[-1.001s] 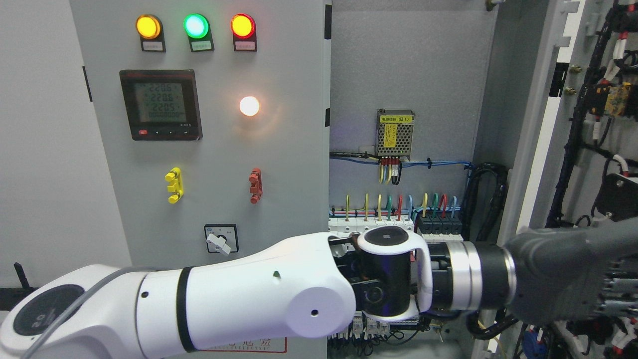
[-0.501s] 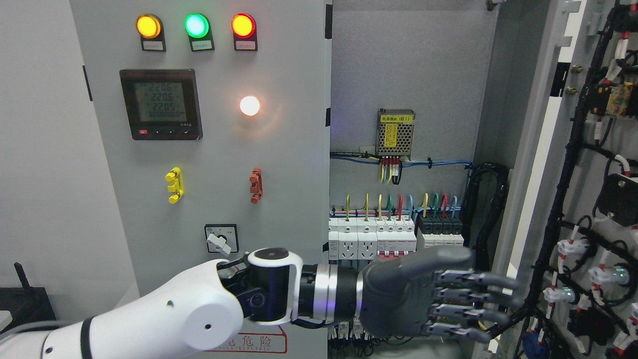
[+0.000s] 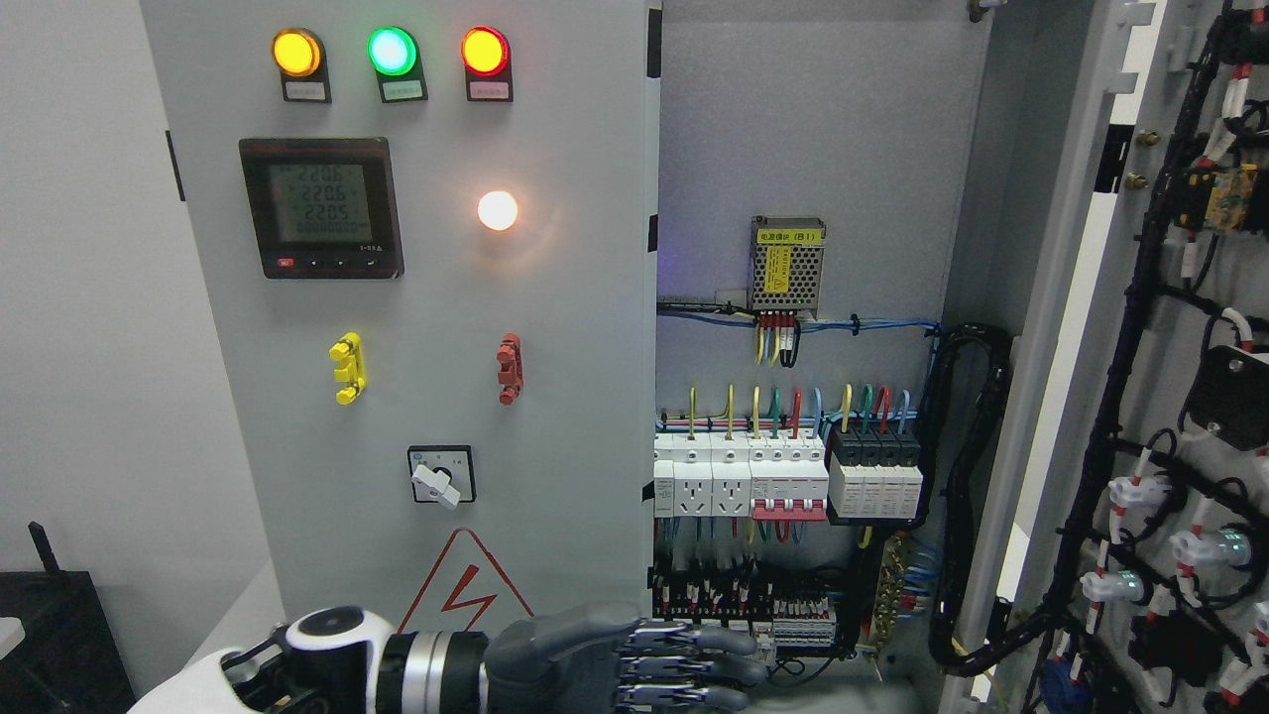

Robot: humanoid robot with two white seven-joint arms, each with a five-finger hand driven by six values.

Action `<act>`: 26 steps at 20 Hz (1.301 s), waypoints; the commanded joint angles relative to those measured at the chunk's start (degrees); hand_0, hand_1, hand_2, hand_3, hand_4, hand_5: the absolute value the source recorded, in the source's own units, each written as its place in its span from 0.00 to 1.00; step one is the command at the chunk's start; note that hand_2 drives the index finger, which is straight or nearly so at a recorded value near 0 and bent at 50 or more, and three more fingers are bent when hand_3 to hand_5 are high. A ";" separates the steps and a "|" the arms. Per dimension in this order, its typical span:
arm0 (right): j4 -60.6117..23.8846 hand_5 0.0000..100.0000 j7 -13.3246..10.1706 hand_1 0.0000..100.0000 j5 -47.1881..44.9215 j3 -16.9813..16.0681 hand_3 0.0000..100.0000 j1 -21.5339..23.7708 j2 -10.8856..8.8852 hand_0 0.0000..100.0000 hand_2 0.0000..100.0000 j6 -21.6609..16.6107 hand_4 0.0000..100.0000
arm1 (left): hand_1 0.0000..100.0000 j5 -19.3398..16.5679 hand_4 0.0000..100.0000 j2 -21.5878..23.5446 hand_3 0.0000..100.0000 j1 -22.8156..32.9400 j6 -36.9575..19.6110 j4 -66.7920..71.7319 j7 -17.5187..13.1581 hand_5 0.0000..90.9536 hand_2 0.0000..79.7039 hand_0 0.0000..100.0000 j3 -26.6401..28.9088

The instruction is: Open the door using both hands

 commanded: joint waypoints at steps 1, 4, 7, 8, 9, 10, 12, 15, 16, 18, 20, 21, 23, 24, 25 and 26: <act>0.00 0.00 -0.06 0.39 0.00 0.00 0.00 0.00 0.00 0.12 0.00 0.04 0.00 | 0.39 -15.27 0.00 9.92 0.00 22.10 -3.43 -0.90 -0.71 0.00 0.00 0.12 25.35; 0.00 0.00 -0.06 0.39 0.00 0.00 0.00 0.00 0.00 0.12 0.00 0.04 0.00 | 0.39 -20.19 0.00 10.10 0.00 31.24 -7.99 -0.11 -0.71 0.00 0.00 0.12 28.95; 0.00 0.00 -0.06 0.39 0.00 0.00 0.00 0.00 0.00 0.12 0.00 0.04 0.00 | 0.39 -24.85 0.00 10.01 0.00 40.64 -10.29 1.47 -0.53 0.00 0.00 0.12 35.62; 0.00 0.00 -0.06 0.39 0.00 0.00 0.00 0.00 0.00 0.12 0.00 0.04 0.00 | 0.39 -26.17 0.00 9.92 0.00 43.54 -10.73 1.82 -0.53 0.00 0.00 0.12 37.64; 0.00 0.00 -0.06 0.39 0.00 0.00 0.00 0.00 0.00 0.12 0.00 0.04 0.00 | 0.39 -27.40 0.00 9.92 0.00 45.84 -11.34 2.35 -0.44 0.00 0.00 0.12 39.32; 0.00 0.00 -0.06 0.39 0.00 0.00 0.00 0.00 0.00 0.12 0.00 0.04 0.00 | 0.39 -28.55 0.00 9.92 0.00 48.21 -12.39 3.31 -0.44 0.00 0.00 0.12 40.55; 0.00 0.00 -0.06 0.39 0.00 0.00 0.00 0.00 0.00 0.12 0.00 0.04 0.00 | 0.39 -30.92 0.00 9.40 0.00 50.86 -15.72 6.12 -0.27 0.00 0.00 0.12 41.53; 0.00 0.00 -0.06 0.39 0.00 0.00 0.00 0.00 0.00 0.12 0.00 0.04 0.00 | 0.39 -36.01 0.00 6.42 0.00 53.05 -20.91 12.96 1.75 0.00 0.00 0.12 41.71; 0.00 0.00 -0.06 0.39 0.00 0.00 0.00 0.00 0.00 0.12 0.00 0.04 0.00 | 0.39 -38.38 0.00 5.45 0.00 53.85 -22.75 16.64 2.36 0.00 0.00 0.12 42.32; 0.00 0.00 -0.06 0.39 0.00 0.00 0.00 0.00 0.00 0.12 0.00 0.04 0.00 | 0.39 -42.77 0.00 1.95 0.00 55.43 -25.74 22.18 2.81 0.00 0.00 0.12 45.46; 0.00 0.00 -0.06 0.39 0.00 0.00 0.00 0.00 0.00 0.12 0.00 0.04 0.00 | 0.39 -50.05 0.00 -3.32 0.00 58.93 -27.34 25.45 2.90 0.00 0.00 0.12 52.91; 0.00 0.00 -0.06 0.39 0.00 0.00 0.00 0.00 0.00 0.12 0.00 0.04 0.00 | 0.39 -53.66 0.00 -5.18 0.00 61.56 -27.43 25.90 2.90 0.00 0.00 0.12 56.35; 0.00 0.00 -0.06 0.39 0.00 0.00 0.00 0.00 0.00 0.12 0.00 0.04 0.00 | 0.39 -61.40 0.00 -10.53 0.00 69.46 -27.61 25.64 2.90 0.00 0.00 0.12 64.88; 0.00 0.00 -0.06 0.39 0.00 0.00 0.00 0.00 0.00 0.12 0.00 0.04 0.00 | 0.39 -63.52 0.00 -12.47 0.00 72.55 -28.39 25.64 2.90 0.00 0.00 0.12 66.56; 0.00 0.00 -0.06 0.39 0.00 0.00 0.00 0.00 0.00 0.12 0.00 0.04 0.00 | 0.39 -64.76 0.00 -13.71 0.00 75.19 -29.88 25.73 2.90 0.00 0.00 0.12 67.54; 0.00 0.00 -0.06 0.39 0.00 0.00 0.00 0.00 0.00 0.12 0.00 0.04 0.00 | 0.39 -65.29 0.00 -14.68 0.00 77.91 -31.55 26.34 2.90 0.00 0.00 0.12 68.33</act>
